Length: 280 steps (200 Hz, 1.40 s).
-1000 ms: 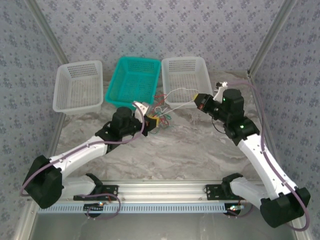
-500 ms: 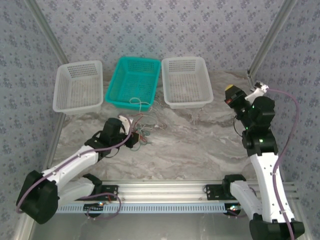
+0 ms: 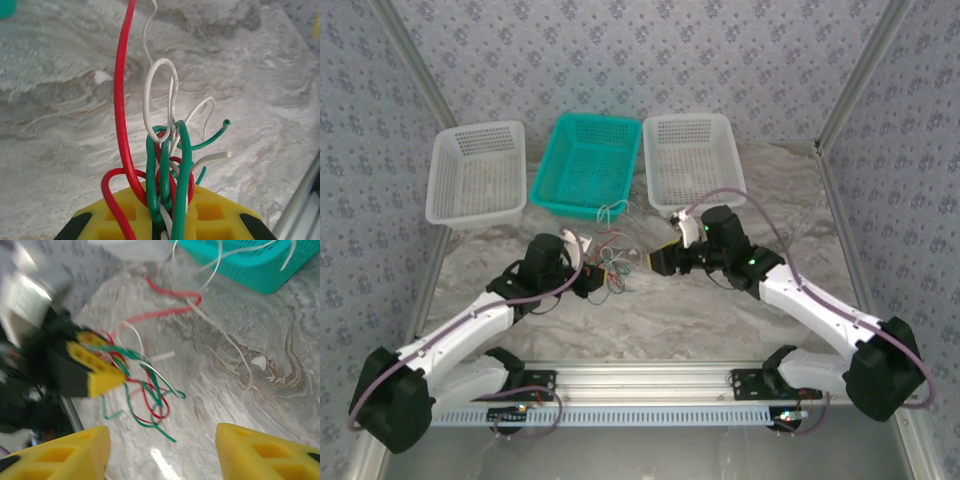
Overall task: Untangle the cables
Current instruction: Untie the cable from multiple cables.
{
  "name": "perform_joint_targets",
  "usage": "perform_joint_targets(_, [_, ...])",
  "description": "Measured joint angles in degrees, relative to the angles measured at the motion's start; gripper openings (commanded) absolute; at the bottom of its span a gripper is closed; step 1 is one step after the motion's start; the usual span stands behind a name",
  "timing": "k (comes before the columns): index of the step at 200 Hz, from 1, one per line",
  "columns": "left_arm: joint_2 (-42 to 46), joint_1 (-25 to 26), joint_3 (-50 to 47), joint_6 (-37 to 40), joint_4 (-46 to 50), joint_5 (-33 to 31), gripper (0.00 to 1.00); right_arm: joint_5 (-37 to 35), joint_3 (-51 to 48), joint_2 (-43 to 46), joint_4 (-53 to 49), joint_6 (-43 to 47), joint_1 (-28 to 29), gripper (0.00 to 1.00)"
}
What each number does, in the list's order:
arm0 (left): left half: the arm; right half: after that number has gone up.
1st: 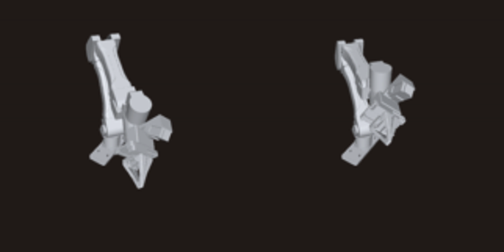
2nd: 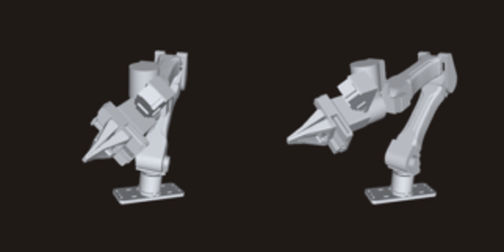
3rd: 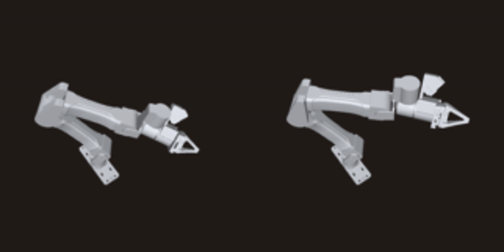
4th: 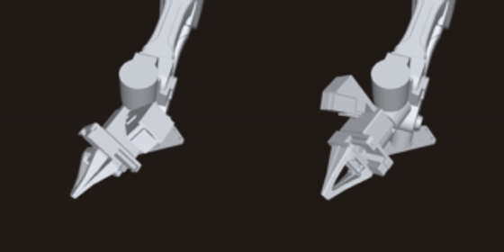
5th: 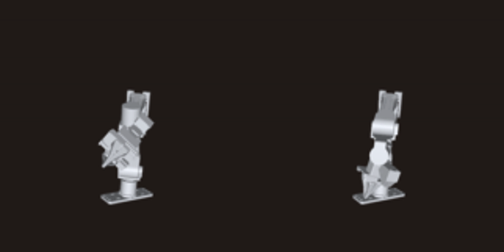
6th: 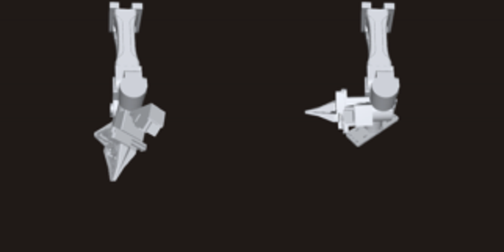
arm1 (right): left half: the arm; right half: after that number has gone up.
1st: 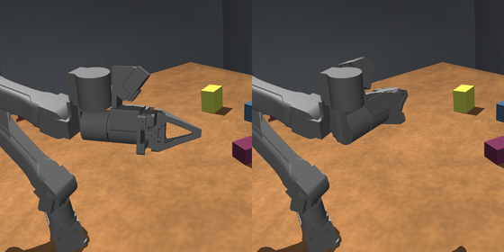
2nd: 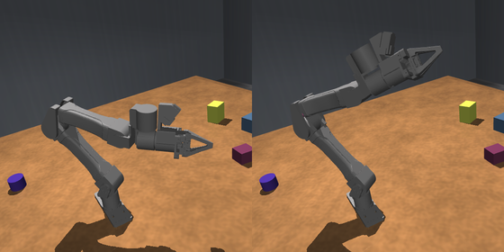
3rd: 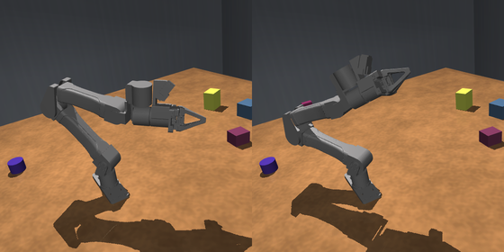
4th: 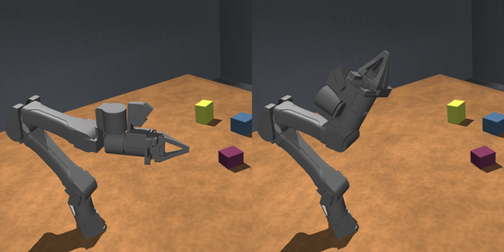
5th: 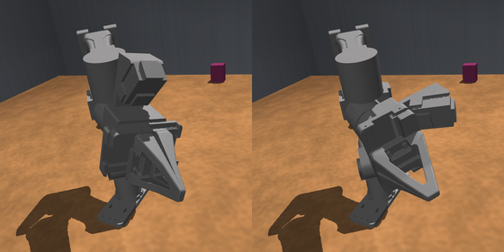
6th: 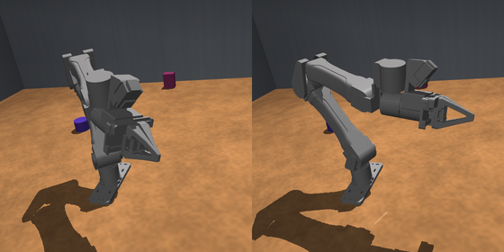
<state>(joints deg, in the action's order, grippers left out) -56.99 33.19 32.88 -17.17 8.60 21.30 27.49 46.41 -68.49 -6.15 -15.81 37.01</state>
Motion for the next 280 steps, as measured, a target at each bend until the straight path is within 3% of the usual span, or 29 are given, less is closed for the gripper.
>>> perform_joint_targets(39, [2.16,0.37,6.69,2.25,3.98,3.08,0.00,8.26,4.26,-9.29,4.02,5.42,0.55,0.55])
perform_joint_targets(55, [2.71,0.52,7.80,2.82,5.11,3.54,0.00,10.27,5.09,-11.39,6.43,5.86,0.68,0.43])
perform_joint_targets(69, [2.91,0.59,8.15,3.21,5.90,3.58,0.00,10.82,5.27,-12.13,7.56,6.19,0.81,0.27])
perform_joint_targets(82, [2.91,0.59,8.35,3.32,6.75,3.58,0.00,10.97,5.29,-12.33,8.35,6.29,0.83,0.20])
perform_joint_targets(109, [2.91,0.59,8.55,3.78,7.69,3.39,0.00,11.37,5.51,-12.33,8.41,7.19,0.85,0.26])
perform_joint_targets(133, [2.91,0.59,8.66,4.13,8.37,2.99,0.00,12.24,5.57,-12.31,7.65,7.82,0.55,0.21])
perform_joint_targets(157, [3.02,0.59,8.72,4.35,8.87,1.77,0.00,12.50,5.44,-11.98,7.19,7.93,-0.20,0.28])
perform_joint_targets(183, [3.08,0.59,8.74,4.55,9.84,1.09,0.00,13.75,4.61,-11.02,6.36,8.48,-1.38,0.29])
perform_joint_targets(230, [4.79,0.59,8.76,4.50,9.64,0.98,0.00,17.20,3.23,-11.56,6.43,9.05,-1.25,0.25])
perform_joint_targets(262, [5.14,0.59,8.76,4.48,9.66,1.01,0.00,17.57,3.23,-13.22,7.37,8.61,-0.83,0.30])
perform_joint_targets(280, [5.14,0.59,8.76,4.24,9.62,1.03,0.00,17.29,3.26,-13.38,8.44,8.26,-0.37,0.24])
